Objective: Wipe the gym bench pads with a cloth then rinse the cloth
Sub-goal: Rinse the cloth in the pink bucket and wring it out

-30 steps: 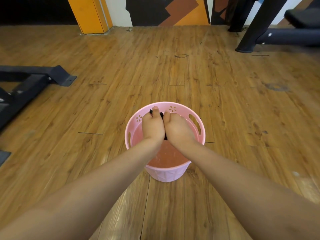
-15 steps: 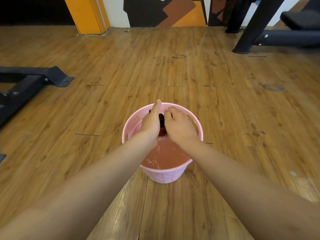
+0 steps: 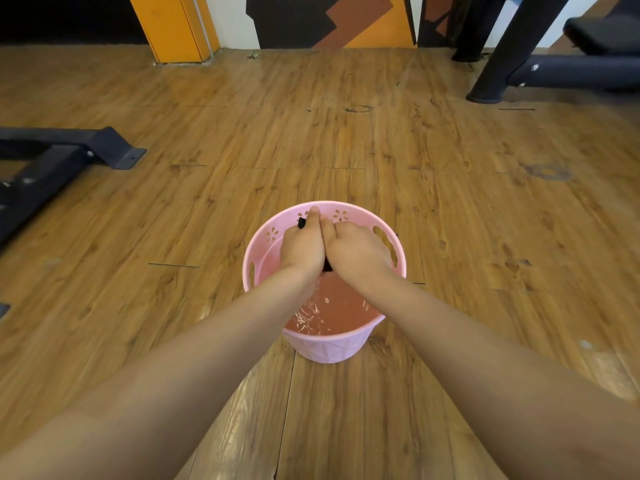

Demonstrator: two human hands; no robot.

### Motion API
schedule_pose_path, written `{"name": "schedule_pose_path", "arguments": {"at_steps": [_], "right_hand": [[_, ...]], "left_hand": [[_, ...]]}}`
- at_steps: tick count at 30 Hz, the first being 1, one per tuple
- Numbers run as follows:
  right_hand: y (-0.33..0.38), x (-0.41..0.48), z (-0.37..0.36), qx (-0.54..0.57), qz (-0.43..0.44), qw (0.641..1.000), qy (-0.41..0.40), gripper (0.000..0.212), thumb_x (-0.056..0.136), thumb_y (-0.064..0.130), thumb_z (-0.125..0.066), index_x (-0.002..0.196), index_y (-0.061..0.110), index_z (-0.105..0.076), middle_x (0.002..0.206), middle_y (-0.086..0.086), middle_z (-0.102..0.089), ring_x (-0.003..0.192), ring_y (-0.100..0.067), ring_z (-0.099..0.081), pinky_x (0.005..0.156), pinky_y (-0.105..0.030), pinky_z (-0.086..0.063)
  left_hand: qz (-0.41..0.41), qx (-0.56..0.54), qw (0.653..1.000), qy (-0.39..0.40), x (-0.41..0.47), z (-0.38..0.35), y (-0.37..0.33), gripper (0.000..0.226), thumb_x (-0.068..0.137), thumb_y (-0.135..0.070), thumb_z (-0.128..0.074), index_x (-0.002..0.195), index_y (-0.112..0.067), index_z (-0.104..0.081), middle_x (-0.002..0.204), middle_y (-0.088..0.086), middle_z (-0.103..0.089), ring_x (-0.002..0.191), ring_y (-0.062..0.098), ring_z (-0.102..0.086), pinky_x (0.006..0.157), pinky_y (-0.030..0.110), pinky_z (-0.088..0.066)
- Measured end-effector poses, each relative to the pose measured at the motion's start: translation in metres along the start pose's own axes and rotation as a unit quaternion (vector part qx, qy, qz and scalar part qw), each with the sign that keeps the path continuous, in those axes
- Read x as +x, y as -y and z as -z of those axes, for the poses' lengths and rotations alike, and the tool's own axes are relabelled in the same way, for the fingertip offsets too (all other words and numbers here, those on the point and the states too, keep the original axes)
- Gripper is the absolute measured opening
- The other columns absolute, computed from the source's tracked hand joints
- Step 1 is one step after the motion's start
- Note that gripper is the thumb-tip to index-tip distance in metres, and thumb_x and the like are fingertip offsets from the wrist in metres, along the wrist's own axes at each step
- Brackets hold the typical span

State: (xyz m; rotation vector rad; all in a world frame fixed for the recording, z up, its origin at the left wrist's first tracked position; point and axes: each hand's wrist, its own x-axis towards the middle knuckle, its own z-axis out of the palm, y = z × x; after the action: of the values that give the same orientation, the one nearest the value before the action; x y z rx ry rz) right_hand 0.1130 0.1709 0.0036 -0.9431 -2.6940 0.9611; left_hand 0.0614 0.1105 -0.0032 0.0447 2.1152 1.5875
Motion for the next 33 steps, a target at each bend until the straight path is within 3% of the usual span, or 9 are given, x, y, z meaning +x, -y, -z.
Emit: {"name": "schedule_pose_path", "arguments": {"at_steps": [4, 8, 10, 16, 21, 25, 27, 30, 33], "right_hand": [[-0.001, 0.001, -0.001, 0.021, 0.031, 0.999, -0.02, 0.057, 0.103, 0.036, -0.023, 0.081, 0.008, -0.067, 0.077, -0.01, -0.068, 0.073, -0.027, -0.061, 0.064, -0.033, -0.045], [0.0, 0.001, 0.001, 0.006, 0.067, 0.997, -0.04, 0.059, 0.104, 0.033, -0.021, 0.081, 0.008, -0.07, 0.078, -0.011, -0.069, 0.072, -0.027, -0.061, 0.061, -0.033, -0.044], [0.001, 0.001, 0.001, -0.014, 0.076, 0.996, -0.037, 0.06, 0.104, 0.031, -0.02, 0.081, 0.007, -0.07, 0.078, -0.011, -0.07, 0.072, -0.027, -0.062, 0.063, -0.034, -0.046], [0.0, 0.0, 0.003, -0.042, 0.085, 0.995, -0.015, 0.057, 0.104, 0.029, -0.019, 0.057, 0.019, -0.048, 0.064, -0.006, -0.06, 0.059, -0.022, -0.053, 0.056, -0.031, -0.037], [-0.002, 0.002, 0.005, 0.011, 0.085, 0.996, -0.019, 0.046, 0.101, 0.028, -0.024, 0.059, 0.024, -0.044, 0.066, -0.008, -0.061, 0.069, -0.03, -0.059, 0.069, -0.044, -0.05], [0.0, -0.001, 0.013, 0.038, 0.071, 0.996, -0.037, 0.046, 0.1, 0.033, -0.027, 0.08, 0.015, -0.065, 0.074, -0.008, -0.067, 0.072, -0.026, -0.062, 0.066, -0.04, -0.051], [0.0, -0.003, 0.016, 0.045, 0.07, 0.996, -0.04, 0.047, 0.101, 0.036, -0.027, 0.084, 0.017, -0.067, 0.074, -0.006, -0.066, 0.07, -0.023, -0.061, 0.06, -0.036, -0.047], [0.003, -0.002, 0.021, 0.064, 0.063, 0.995, -0.049, 0.049, 0.102, 0.041, -0.029, 0.063, 0.022, -0.051, 0.062, 0.0, -0.056, 0.059, -0.019, -0.053, 0.05, -0.031, -0.033], [0.006, 0.003, 0.03, 0.114, 0.059, 0.99, -0.061, 0.046, 0.1, 0.047, -0.032, 0.066, 0.026, -0.055, 0.06, 0.002, -0.059, 0.059, -0.018, -0.059, 0.054, -0.033, -0.044]], "left_hand": [[-0.017, -0.003, 1.0, 0.005, 0.002, 0.001, -0.003, 0.04, 0.101, -0.041, -0.037, 0.084, -0.016, -0.064, 0.089, 0.011, -0.071, 0.089, 0.032, -0.068, 0.088, 0.044, -0.054], [-0.05, 0.006, 0.999, 0.0, 0.001, 0.002, -0.008, 0.041, 0.103, -0.034, -0.035, 0.075, -0.018, -0.06, 0.076, 0.004, -0.066, 0.078, 0.026, -0.064, 0.066, 0.028, -0.049], [-0.063, 0.004, 0.998, 0.005, 0.0, 0.004, -0.007, 0.042, 0.104, -0.033, -0.034, 0.073, -0.017, -0.058, 0.071, 0.003, -0.063, 0.071, 0.023, -0.062, 0.06, 0.027, -0.046], [-0.104, 0.026, 0.994, 0.003, -0.005, 0.007, -0.004, 0.048, 0.105, -0.036, -0.029, 0.073, -0.014, -0.055, 0.068, 0.003, -0.06, 0.065, 0.017, -0.057, 0.058, 0.023, -0.038], [-0.096, 0.027, 0.995, 0.026, -0.011, 0.007, -0.011, 0.051, 0.104, -0.045, -0.028, 0.084, -0.013, -0.062, 0.08, 0.005, -0.066, 0.079, 0.02, -0.062, 0.064, 0.026, -0.041], [-0.095, 0.009, 0.995, 0.023, -0.017, 0.007, -0.021, 0.043, 0.102, -0.051, -0.028, 0.072, -0.025, -0.045, 0.075, -0.007, -0.053, 0.071, 0.003, -0.051, 0.077, 0.028, -0.035], [-0.103, 0.004, 0.994, 0.03, -0.014, 0.007, -0.024, 0.046, 0.1, -0.055, -0.03, 0.073, -0.023, -0.05, 0.075, -0.001, -0.058, 0.078, 0.018, -0.061, 0.088, 0.041, -0.048], [-0.124, -0.006, 0.992, 0.031, -0.014, 0.008, -0.029, 0.053, 0.092, -0.065, -0.033, 0.077, -0.019, -0.056, 0.076, 0.002, -0.063, 0.083, 0.028, -0.065, 0.091, 0.054, -0.05], [-0.154, -0.008, 0.988, 0.024, -0.009, 0.009, -0.039, 0.052, 0.091, -0.064, -0.035, 0.082, -0.018, -0.058, 0.082, 0.006, -0.066, 0.088, 0.03, -0.067, 0.089, 0.051, -0.052]]}}
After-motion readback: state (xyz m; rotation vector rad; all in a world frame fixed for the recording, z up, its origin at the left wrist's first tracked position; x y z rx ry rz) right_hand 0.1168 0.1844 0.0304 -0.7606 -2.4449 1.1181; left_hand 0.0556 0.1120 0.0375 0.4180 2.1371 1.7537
